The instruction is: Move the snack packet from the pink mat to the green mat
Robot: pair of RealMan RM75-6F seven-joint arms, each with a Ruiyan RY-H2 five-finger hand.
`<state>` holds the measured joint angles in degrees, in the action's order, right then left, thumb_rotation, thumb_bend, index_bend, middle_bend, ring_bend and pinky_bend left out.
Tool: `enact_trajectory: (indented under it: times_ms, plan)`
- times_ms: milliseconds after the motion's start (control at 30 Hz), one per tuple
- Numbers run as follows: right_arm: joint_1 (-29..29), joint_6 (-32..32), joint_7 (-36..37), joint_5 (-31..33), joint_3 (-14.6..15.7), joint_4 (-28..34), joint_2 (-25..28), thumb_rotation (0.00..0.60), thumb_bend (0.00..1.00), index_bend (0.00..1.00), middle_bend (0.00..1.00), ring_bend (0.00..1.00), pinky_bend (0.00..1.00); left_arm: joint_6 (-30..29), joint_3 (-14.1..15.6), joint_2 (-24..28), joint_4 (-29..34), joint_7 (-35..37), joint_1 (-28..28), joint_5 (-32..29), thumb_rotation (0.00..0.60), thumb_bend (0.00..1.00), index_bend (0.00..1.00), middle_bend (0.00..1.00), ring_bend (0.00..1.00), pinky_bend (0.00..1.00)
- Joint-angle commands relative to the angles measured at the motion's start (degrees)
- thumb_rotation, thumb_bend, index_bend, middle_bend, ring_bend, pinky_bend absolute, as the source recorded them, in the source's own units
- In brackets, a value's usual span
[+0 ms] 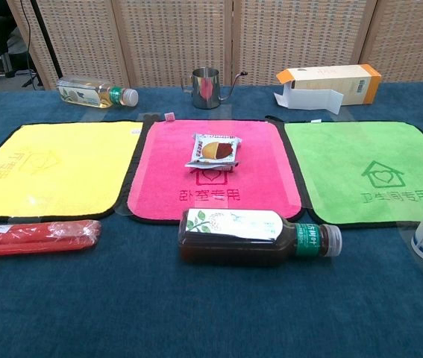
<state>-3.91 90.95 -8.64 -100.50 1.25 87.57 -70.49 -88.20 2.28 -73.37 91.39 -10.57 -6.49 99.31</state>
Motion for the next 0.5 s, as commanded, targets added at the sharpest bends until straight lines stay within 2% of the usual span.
enact_trajectory:
  times_ms: [33,500]
  plan:
    - [-0.03,-0.08,0.09,0.09,-0.03,-0.1,-0.02,0.6,0.18,0.0,0.0,0.0,0.0,0.06,0.0,-0.09,-0.06,-0.15,-0.03,-0.01,0.6,0.15,0.0,0.0,0.0,0.0]
    - [-0.33,-0.99,-0.3,0.83,-0.25,-0.13,-0.31,0.6,0.18,0.0,0.0,0.0,0.0,-2.28,0.71,0.53,0.71,0.61,0.57,2.38,0.6,0.15,0.0,0.0,0.0,0.0]
